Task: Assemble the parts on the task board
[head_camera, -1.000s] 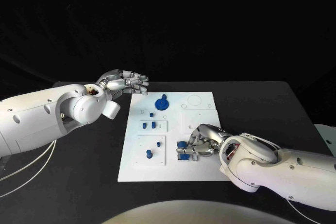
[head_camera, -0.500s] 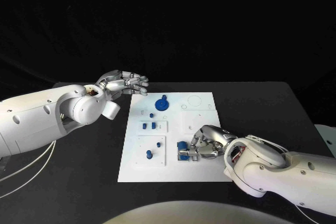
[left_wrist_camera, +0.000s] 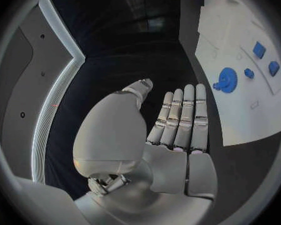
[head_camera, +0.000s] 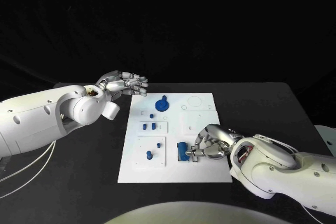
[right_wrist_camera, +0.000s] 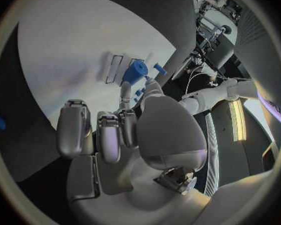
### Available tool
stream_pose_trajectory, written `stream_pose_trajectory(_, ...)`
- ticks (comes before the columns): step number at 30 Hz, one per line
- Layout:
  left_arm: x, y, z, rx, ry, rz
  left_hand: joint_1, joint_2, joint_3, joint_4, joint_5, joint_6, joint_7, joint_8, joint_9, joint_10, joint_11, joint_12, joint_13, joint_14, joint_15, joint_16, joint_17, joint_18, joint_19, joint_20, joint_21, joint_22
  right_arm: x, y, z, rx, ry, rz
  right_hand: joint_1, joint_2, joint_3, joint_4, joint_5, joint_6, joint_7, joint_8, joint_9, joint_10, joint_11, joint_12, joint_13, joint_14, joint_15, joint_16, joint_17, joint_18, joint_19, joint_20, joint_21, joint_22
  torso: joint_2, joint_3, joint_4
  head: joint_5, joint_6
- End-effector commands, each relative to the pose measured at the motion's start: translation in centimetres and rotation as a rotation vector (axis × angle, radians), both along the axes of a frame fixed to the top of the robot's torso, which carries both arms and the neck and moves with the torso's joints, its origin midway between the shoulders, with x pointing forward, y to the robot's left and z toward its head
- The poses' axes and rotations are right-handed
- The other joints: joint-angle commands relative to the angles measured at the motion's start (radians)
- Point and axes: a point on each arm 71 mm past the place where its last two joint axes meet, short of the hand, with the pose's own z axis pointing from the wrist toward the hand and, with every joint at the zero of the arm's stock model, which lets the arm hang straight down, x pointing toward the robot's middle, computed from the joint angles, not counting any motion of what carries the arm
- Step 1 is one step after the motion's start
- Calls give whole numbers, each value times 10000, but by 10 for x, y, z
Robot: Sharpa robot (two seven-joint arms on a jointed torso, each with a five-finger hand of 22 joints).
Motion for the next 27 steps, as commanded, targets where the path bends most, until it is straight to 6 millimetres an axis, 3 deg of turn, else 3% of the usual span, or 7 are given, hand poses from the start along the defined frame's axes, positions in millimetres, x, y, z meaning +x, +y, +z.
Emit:
stream_pose_trajectory(1,0,-2,1,-37,-24,-176,-99,0,-63,2,27,-75,130,24,2,-52,3,59,-5,-49,-5,24,10,39,52,37,-48,-9,-1,1,-2,-164,183,296,137,14,-13,-10,-67,49,-53,32,18,330,-14,31,1331,1031,-67,25,2579,-41,306,-40,50,1872,14,-7,6,6,8)
stream_pose_trajectory(19,-1,-1,0,-8,-12,-178,-99,0,-63,2,27,-75,130,24,2,-52,3,59,-5,-49,-5,24,10,39,52,37,-48,-9,9,9,-9,-383,125,347,429,149,-6,-5,-11,74,-70,30,55,342,-29,47,1355,1034,-78,29,2591,-44,312,-50,65,1877,23,-3,21,28,-23)
stream_pose_trajectory(27,-1,-1,1,7,-19,-170,-90,12,-91,23,40,-91,131,37,4,-59,4,78,-4,-62,-3,27,18,39,51,38,-52,-28,10,14,-12,-389,188,417,512,138,-30,-17,-38,77,-76,29,68,344,-35,50,1361,1033,-82,28,2589,-43,310,-53,56,1875,12,-17,3,18,-61)
